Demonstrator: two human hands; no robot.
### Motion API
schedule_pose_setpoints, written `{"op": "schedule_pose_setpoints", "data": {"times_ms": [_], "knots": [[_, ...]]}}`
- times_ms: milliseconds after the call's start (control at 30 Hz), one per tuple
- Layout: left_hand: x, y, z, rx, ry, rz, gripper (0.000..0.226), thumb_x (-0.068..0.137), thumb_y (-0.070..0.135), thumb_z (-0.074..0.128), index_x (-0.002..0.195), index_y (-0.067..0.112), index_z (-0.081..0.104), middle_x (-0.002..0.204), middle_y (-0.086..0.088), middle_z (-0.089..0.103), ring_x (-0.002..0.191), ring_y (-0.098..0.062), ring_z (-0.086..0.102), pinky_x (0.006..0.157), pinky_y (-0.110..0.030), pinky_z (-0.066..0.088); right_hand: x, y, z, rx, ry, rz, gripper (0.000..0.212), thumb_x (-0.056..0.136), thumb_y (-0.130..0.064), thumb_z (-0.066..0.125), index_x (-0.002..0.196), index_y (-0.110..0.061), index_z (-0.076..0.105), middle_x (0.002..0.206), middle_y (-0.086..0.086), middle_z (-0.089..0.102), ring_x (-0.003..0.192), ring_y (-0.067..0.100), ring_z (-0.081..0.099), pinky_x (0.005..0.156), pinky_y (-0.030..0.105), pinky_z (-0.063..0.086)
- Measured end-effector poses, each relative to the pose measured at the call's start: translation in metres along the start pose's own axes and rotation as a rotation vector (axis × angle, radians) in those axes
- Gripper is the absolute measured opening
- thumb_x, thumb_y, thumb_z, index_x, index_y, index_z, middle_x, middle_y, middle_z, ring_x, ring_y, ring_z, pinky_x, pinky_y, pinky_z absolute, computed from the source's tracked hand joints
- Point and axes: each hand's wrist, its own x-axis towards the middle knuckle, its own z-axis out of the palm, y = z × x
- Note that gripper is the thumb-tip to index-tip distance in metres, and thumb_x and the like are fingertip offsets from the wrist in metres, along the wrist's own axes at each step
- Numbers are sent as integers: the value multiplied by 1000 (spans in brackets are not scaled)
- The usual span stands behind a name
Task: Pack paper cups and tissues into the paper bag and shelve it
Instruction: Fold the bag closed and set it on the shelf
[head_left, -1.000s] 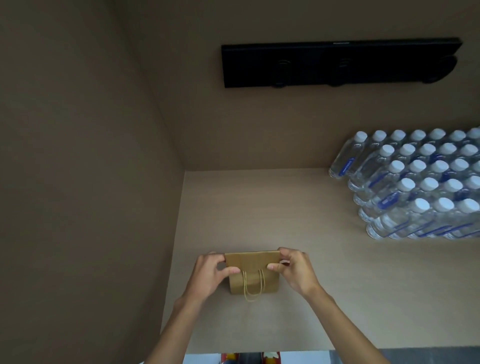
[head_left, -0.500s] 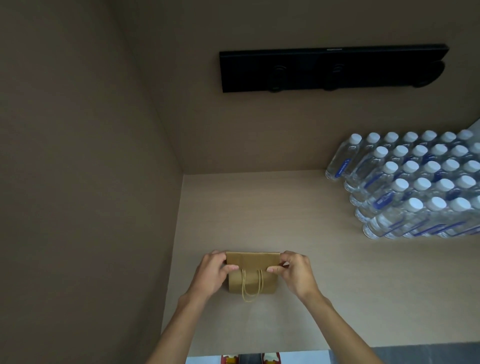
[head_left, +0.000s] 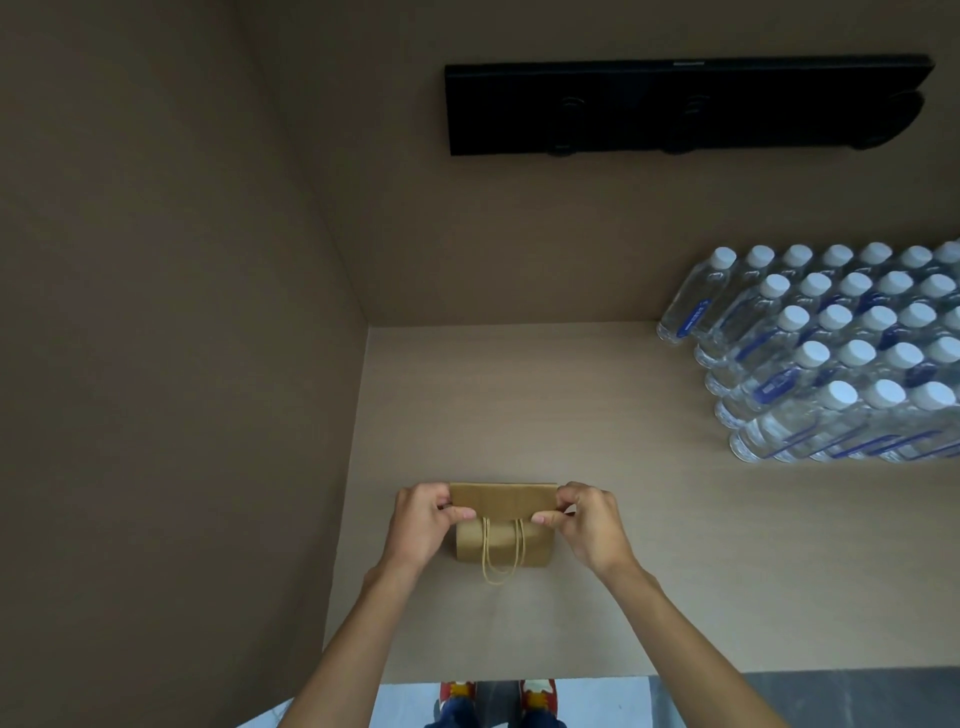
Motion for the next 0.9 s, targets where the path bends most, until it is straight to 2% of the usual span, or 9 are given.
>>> {"op": "schedule_pose_setpoints", "data": {"times_ms": [67,100,167,267,300,367,433,667,900], "knots": [[1,0,0,41,-2,-56,15,70,19,85,81,14,79,84,2,80,85,-13,75,82,-36,58,0,1,1,-8,3,-4,53,68,-21,88,50,-24,38,59,-3,45,59,18,41,54,14,33],[1,0,-1,85,7,-79,18,69,26,86,82,16,78,86,2,80,89,-16,75,84,-38,57,0,2,1,-7,7,-3,49,69,-21,88,52,-21,41,60,-1,47,60,18,43,54,13,34],[2,2,-2,142,32,-113,16,67,34,86,72,24,74,84,5,79,89,-17,74,81,-35,56,-1,3,3,4,14,5,41,69,-20,88,56,-10,50,64,2,51,61,19,44,54,15,34],[1,3,-1,171,66,-127,25,65,39,85,54,38,63,77,6,77,85,-19,72,70,-30,49,-1,4,4,5,12,1,39,69,-20,87,61,1,56,66,6,54,63,19,45,55,19,33],[1,3,0,180,78,-125,23,65,40,85,55,38,64,76,6,77,84,-19,72,68,-29,48,0,4,4,4,9,1,39,69,-21,87,61,0,55,66,5,54,63,19,45,56,21,34],[1,4,1,192,84,-128,15,66,42,83,70,32,73,78,8,77,86,-17,72,72,-30,52,2,4,3,8,5,2,41,69,-21,87,58,-7,51,65,3,52,62,19,45,56,21,35],[0,4,1,205,73,-128,23,67,44,82,83,29,77,82,11,78,89,-14,72,80,-34,55,2,4,3,14,4,6,42,69,-20,88,56,-13,48,63,1,51,61,19,45,55,17,34],[-1,4,2,194,82,-131,21,66,44,82,81,32,75,79,13,78,86,-12,72,80,-34,55,2,7,3,15,-9,16,40,69,-22,88,57,-6,52,63,2,52,62,19,46,55,17,34],[2,1,0,125,9,-122,24,68,37,83,91,30,78,90,10,80,93,-11,73,88,-40,56,1,5,2,13,-14,28,45,67,-21,88,53,-20,46,61,-6,50,62,16,48,56,12,37]]}}
